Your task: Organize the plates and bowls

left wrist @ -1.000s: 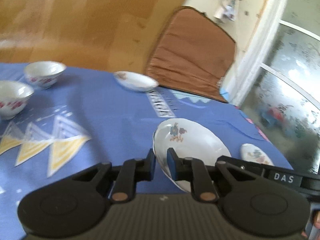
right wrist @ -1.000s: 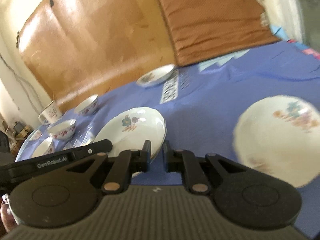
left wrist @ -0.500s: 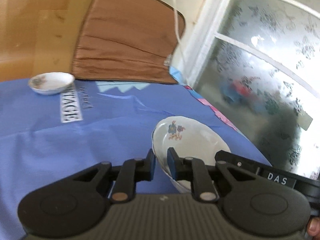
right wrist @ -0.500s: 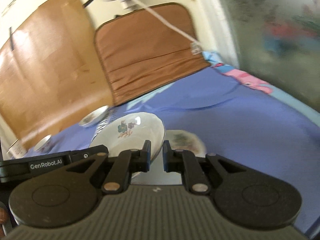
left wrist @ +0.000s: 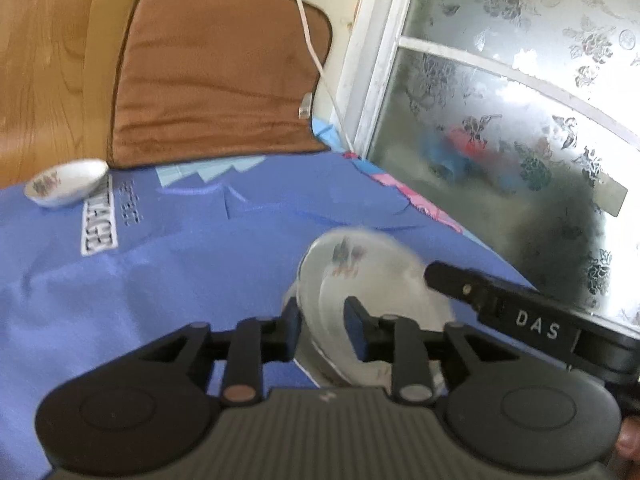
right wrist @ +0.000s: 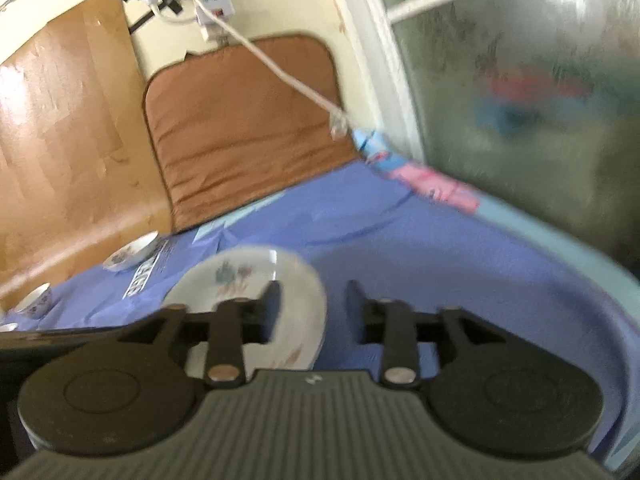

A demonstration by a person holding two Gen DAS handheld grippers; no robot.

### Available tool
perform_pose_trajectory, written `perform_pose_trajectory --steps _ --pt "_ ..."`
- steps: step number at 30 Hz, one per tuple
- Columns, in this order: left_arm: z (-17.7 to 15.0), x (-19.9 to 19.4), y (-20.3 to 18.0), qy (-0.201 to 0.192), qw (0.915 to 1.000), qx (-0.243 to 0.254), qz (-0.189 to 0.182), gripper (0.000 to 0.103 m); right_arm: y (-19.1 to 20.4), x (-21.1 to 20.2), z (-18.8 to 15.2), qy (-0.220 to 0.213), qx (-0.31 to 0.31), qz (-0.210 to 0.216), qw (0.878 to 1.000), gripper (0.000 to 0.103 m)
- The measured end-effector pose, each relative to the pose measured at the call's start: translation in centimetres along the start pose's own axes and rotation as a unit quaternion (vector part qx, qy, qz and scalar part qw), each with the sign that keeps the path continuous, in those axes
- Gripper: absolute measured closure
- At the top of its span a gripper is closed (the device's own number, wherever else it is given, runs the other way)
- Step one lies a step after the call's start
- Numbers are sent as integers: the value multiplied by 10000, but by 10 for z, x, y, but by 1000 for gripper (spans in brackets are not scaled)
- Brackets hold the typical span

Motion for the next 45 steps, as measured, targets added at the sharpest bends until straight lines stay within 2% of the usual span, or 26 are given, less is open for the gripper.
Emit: perform_pose_trajectory --steps 5,8,12,18,22,24,28,33,38,41,45 --pt "10 -21 24 -333 9989 -315 112 75 16 -16 13 -547 -137 76 9984 57" --pt "15 -38 44 -578 9969 -483 242 73 33 -17 14 -612 -255 279 9974 57" --pt "12 -62 82 -826 9920 -728 614 71 63 -11 7 -479 -481 599 9959 57" --pt "-3 -95 148 -873 9811 -1003 1408 71 111 4 -10 87 -579 1211 9909 57" --pt "-14 -113 194 -845 9715 -1131 1904 71 141 21 -16 810 -448 1711 9809 57" --pt "-20 -119 217 -861 9636 -1358 2136 71 153 31 -15 1144 -250 1887 9750 57" --pt "-28 -124 241 -942 9557 -1898 2042 71 173 60 -2 1633 200 2067 9645 59" --pt "-29 -127 245 -1053 9545 -1985 1960 71 203 120 22 1893 650 1920 9608 60" --pt "-31 -129 249 -1139 9528 -2159 1805 71 222 195 14 2573 1126 1625 9459 66" --pt "-31 -129 255 -1164 9507 -2316 1702 71 224 218 13 2540 1151 1302 9514 66" --pt "-30 -127 258 -1164 9503 -2396 1610 71 225 236 8 2691 1340 1205 9461 69"
Point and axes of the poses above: each gripper's, at about its wrist camera, not at the fingertips, and x roughly the way its jaws point, y to its left, z to its top, the point moved 6 cm from there along x, roughly the way its jaws point, and after that the axes turned 2 degrees about -z, right-handed, at the moved point
